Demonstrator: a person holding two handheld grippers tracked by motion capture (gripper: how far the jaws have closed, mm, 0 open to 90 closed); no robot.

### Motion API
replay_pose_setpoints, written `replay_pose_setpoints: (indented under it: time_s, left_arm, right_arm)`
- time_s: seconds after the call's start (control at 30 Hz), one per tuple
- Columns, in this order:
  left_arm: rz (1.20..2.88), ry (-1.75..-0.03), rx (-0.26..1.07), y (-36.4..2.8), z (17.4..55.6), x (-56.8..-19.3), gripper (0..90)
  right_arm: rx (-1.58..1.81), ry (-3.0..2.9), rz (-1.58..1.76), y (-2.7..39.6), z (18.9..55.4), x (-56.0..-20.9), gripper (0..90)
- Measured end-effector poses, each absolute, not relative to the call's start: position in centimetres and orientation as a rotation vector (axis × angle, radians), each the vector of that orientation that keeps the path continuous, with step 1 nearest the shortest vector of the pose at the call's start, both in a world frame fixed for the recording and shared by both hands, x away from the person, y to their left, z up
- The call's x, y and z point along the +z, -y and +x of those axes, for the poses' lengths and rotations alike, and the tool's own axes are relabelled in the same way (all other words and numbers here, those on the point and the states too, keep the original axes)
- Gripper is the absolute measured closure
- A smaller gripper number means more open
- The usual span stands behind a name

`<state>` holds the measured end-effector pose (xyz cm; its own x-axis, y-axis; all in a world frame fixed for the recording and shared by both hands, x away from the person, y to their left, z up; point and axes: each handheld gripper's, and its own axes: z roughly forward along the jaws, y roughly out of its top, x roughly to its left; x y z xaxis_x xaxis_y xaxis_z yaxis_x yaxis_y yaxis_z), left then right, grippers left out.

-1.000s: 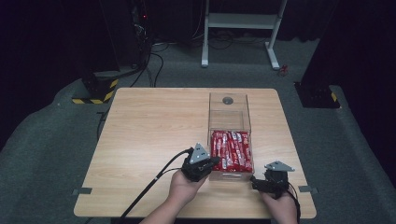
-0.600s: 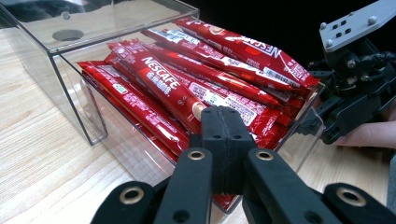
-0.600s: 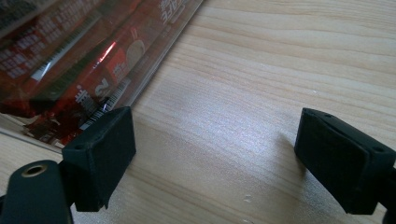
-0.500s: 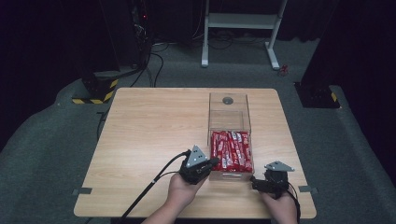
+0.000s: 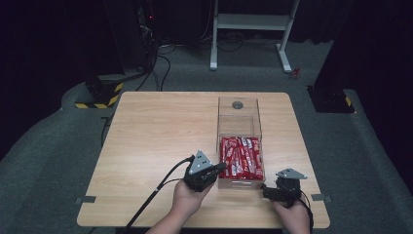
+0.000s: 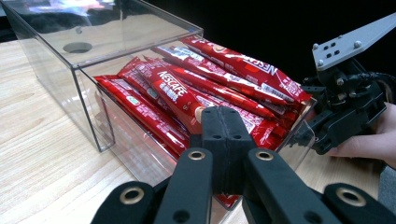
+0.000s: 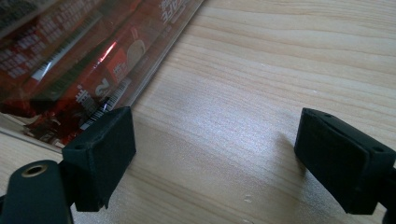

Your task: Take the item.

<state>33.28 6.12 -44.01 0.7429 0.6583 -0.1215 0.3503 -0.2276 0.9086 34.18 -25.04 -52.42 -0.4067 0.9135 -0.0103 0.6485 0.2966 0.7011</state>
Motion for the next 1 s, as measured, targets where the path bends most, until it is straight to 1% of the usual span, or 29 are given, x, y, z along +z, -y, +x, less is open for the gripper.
replay_pose_setpoints:
  time_s: [1.0]
  left_arm:
    - [1.793, -0.774, 0.391, -8.1, 32.9, -42.6, 90.0]
  right_arm:
    - [0.877, -2.163, 1.395, 25.0, 34.2, -52.4, 12.3]
